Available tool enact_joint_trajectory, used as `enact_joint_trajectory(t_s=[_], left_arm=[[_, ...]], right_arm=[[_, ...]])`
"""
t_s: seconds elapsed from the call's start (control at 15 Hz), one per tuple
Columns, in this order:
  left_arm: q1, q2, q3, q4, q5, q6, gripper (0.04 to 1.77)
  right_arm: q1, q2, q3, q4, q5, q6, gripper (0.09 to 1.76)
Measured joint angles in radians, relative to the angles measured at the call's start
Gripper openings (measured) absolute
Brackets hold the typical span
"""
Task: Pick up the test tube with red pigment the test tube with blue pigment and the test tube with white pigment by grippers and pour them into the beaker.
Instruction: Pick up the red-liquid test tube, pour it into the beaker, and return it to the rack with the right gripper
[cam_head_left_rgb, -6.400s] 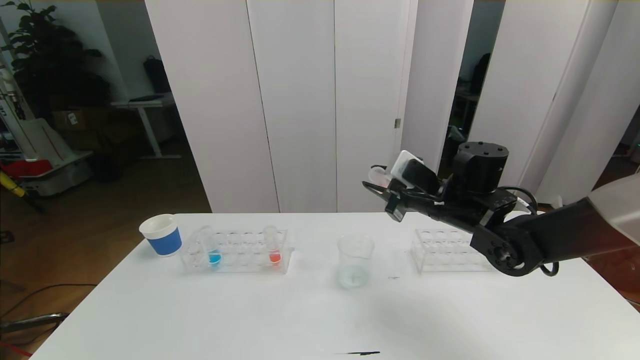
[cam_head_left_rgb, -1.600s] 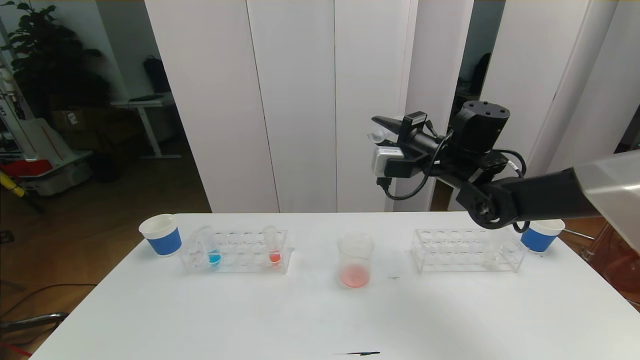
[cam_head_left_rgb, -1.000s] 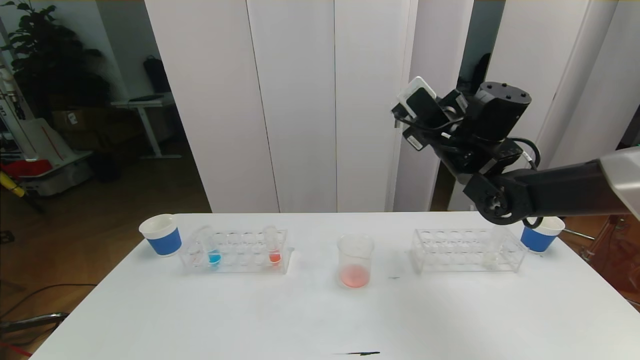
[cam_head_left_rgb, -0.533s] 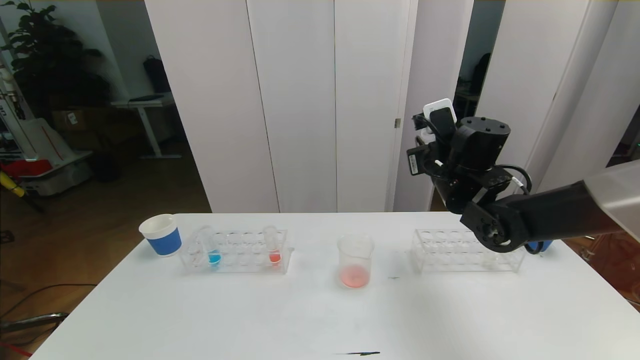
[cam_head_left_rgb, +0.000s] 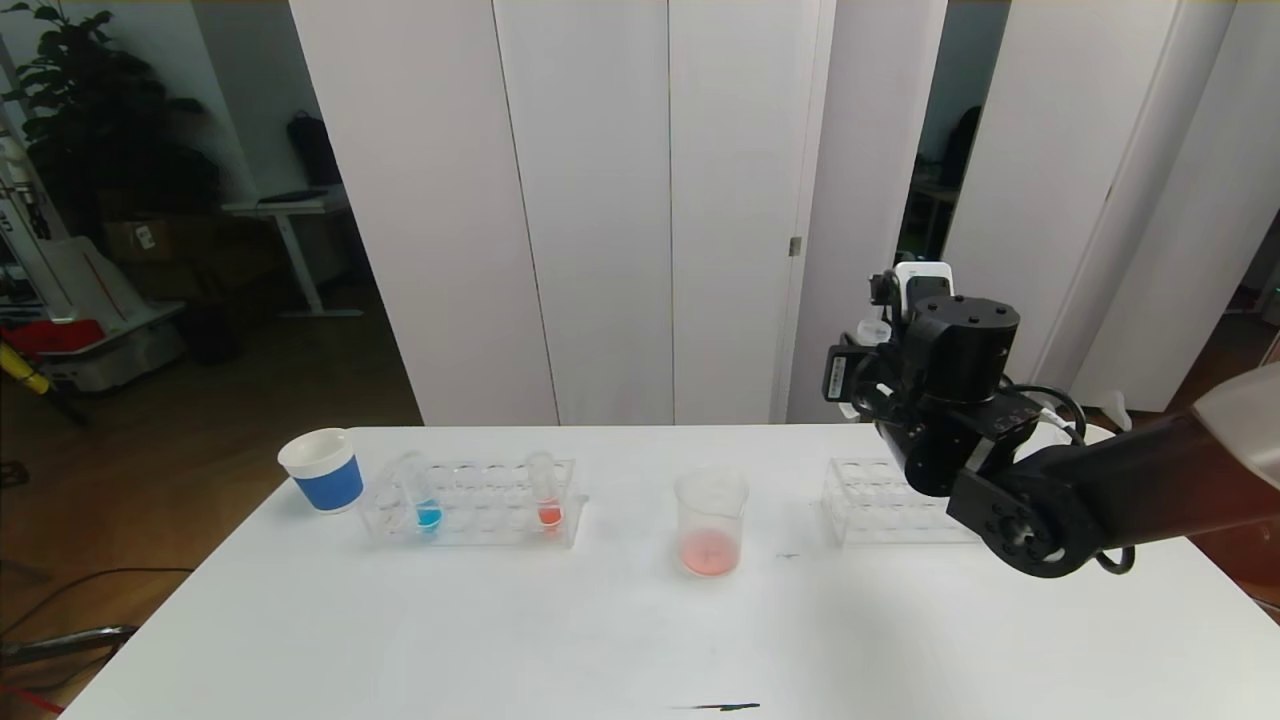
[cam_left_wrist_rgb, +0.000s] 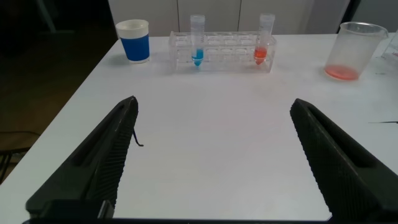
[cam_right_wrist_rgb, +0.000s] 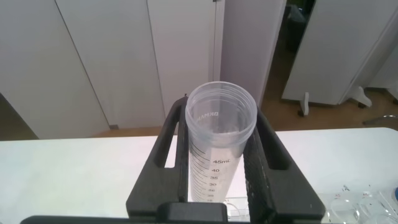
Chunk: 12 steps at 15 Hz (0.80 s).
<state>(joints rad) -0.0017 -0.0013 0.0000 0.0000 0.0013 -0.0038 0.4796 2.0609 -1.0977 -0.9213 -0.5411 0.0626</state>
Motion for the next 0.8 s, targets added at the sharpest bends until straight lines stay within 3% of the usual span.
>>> enact_joint_trajectory(t_s=[0.47,0.8], left_arm=[[0.0,0.0,0.0,0.0,0.0,0.0,1.75],[0.0,0.0,0.0,0.0,0.0,0.0,1.75]], right_arm=[[-0.053,-0.076,0.034,-0.007,-0.001,0.006,0.58],[-0.231,-0.15,0.031,-0.012,0.032,-0.041,0.58]])
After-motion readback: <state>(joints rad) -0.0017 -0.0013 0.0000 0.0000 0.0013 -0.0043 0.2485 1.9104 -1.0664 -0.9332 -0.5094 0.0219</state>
